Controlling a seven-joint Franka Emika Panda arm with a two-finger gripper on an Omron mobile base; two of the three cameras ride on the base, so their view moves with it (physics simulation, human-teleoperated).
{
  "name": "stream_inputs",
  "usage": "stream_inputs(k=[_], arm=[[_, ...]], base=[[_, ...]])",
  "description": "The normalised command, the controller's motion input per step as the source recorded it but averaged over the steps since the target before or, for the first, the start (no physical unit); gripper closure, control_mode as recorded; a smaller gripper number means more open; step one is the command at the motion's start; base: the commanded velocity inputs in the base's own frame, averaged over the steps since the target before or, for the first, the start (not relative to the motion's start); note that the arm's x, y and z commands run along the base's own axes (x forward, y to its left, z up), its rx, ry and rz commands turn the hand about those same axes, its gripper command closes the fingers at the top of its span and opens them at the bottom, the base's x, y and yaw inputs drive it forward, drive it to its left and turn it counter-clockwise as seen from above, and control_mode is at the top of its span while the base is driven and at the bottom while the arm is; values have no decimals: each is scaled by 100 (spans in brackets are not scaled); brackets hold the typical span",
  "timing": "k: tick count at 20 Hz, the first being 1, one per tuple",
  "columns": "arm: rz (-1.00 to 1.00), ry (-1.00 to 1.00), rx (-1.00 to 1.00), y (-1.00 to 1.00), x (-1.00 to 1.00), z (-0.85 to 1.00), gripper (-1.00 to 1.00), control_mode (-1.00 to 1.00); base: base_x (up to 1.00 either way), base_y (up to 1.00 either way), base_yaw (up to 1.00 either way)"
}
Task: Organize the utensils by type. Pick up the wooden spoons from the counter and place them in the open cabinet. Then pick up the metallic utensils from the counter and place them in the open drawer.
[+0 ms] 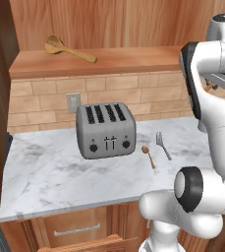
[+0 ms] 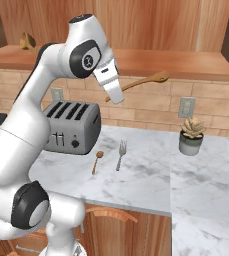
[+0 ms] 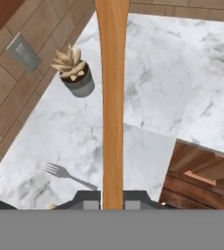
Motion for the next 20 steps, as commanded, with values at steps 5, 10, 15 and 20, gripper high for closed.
stream_inputs(k=[5, 10, 15, 20], arm=[[0, -11, 0, 0, 35, 0, 100, -100], [0, -8, 4, 0, 34, 16, 100, -100], [0, -3, 6, 0, 30, 25, 100, -100], [0, -1, 3, 0, 33, 7, 100, -100]], base=[[0, 0, 0], [0, 0, 0], [0, 0, 0], [0, 0, 0]])
